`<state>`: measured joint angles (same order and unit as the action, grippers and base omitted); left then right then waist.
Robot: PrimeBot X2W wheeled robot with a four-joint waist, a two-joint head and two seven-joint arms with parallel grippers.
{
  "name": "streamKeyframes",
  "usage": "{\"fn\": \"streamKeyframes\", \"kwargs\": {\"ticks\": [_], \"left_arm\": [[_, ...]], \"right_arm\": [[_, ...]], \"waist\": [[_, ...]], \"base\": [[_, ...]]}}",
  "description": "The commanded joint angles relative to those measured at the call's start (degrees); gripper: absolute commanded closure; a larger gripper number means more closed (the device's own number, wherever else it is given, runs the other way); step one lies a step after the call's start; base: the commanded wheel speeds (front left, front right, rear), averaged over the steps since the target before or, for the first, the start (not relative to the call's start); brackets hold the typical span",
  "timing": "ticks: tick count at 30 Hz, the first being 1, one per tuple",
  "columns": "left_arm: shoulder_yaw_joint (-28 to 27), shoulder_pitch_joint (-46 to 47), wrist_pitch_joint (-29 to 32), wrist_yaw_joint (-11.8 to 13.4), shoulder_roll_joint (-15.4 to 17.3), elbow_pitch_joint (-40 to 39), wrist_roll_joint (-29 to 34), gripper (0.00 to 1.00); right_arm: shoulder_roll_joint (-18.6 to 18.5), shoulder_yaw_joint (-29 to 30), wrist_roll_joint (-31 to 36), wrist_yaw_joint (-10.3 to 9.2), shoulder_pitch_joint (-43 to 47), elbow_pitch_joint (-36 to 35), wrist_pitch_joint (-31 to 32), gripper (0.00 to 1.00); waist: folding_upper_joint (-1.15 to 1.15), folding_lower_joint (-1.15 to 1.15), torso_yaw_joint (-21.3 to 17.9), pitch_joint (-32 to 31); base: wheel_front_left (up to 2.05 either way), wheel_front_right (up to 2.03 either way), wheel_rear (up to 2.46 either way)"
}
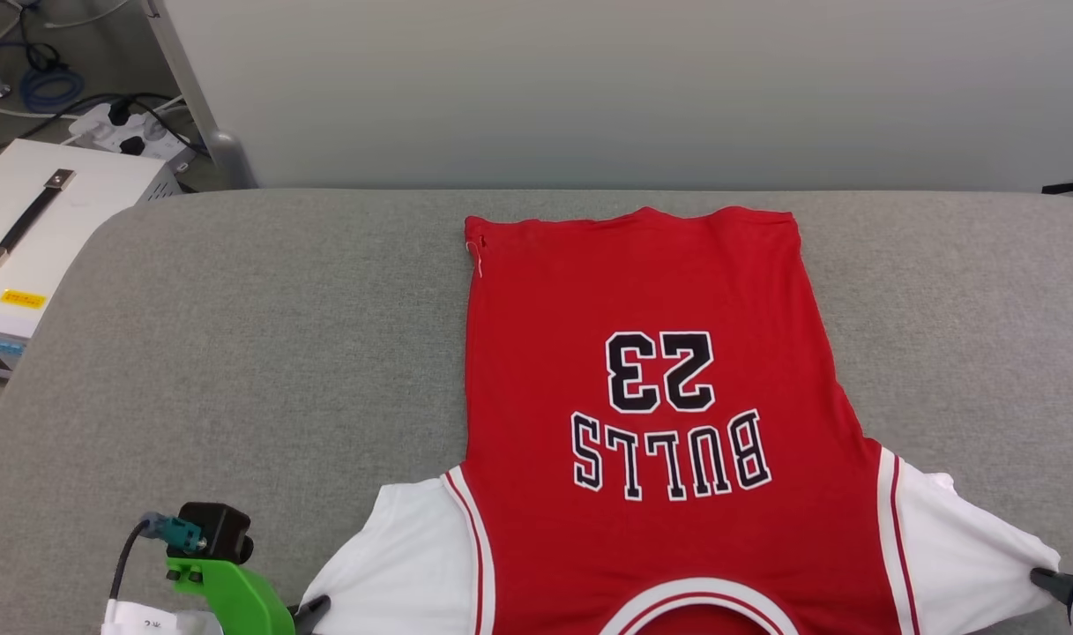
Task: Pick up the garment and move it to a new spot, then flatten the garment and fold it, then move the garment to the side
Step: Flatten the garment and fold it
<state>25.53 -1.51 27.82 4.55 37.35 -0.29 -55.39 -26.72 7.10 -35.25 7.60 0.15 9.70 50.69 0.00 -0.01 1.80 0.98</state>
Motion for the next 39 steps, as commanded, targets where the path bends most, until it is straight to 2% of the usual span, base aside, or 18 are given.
{"fn": "streamKeyframes", "kwargs": {"ticks": [1,2,3,4,6,12,19,25,32,39], "left_arm": [[0.4,0.3,0.2,0.5,1.4,-0.8,1.8,1.00],[1.0,0.9,0.4,0.7,2.1,-1.7,3.3,1.00],[1.2,1.2,0.5,0.9,2.2,-2.5,3.8,1.00],[1.2,1.5,0.6,1.2,1.7,-3.6,3.6,1.00],[1.2,1.9,1.2,1.7,1.0,-6.0,2.9,1.00],[1.4,2.4,3.1,4.5,1.6,-16.1,4.2,1.00],[1.6,2.8,4.0,6.7,2.5,-24.3,6.2,1.00],[2.4,4.0,3.9,7.4,2.4,-28.5,8.7,1.00],[3.9,6.8,3.0,6.3,0.6,-29.1,10.4,1.00],[5.0,8.8,1.5,4.7,-1.4,-27.5,10.8,1.00]], "right_arm": [[0.6,1.0,0.9,-0.11,0.7,-1.2,0.9,1.00],[1.2,1.6,1.2,-0.11,0.7,-2.4,1.9,1.00],[1.4,1.9,1.5,-0.11,0.7,-3.5,2.5,0.63],[1.7,2.3,1.8,-0.11,0.6,-4.7,3.2,0.00],[2.1,2.8,1.8,-0.11,0.3,-6.8,4.8,0.00],[3.4,4.7,0.9,-0.11,-6.8,-13.9,8.3,0.00],[3.5,4.4,2.1,-0.11,-19.1,-16.1,12.8,0.00],[1.4,3.5,4.2,-0.11,-32.0,-12.0,17.2,0.00],[-1.4,2.1,8.6,-0.11,-44.9,-3.8,19.5,0.00],[-3.2,0.9,12.7,-0.11,-53.2,3.6,19.1,0.00]], "waist": [[0.00,0.01,0.4,1.0],[0.00,0.01,0.6,1.5],[0.00,0.01,0.8,2.0],[0.00,0.01,1.0,2.6],[0.00,0.01,1.5,3.9],[0.00,0.01,3.7,10.4],[0.00,0.01,7.2,18.2],[0.00,0.01,11.2,24.9],[0.00,0.01,15.5,30.5],[0.00,0.01,18.8,33.7]], "base": [[0.00,0.00,0.00],[0.00,0.00,0.00],[0.00,0.00,0.00],[0.00,0.00,0.00],[0.00,0.00,0.00],[0.00,0.00,0.00],[0.00,0.00,0.00],[0.00,0.00,0.00],[0.00,0.00,0.00],[0.00,0.00,0.00]]}}
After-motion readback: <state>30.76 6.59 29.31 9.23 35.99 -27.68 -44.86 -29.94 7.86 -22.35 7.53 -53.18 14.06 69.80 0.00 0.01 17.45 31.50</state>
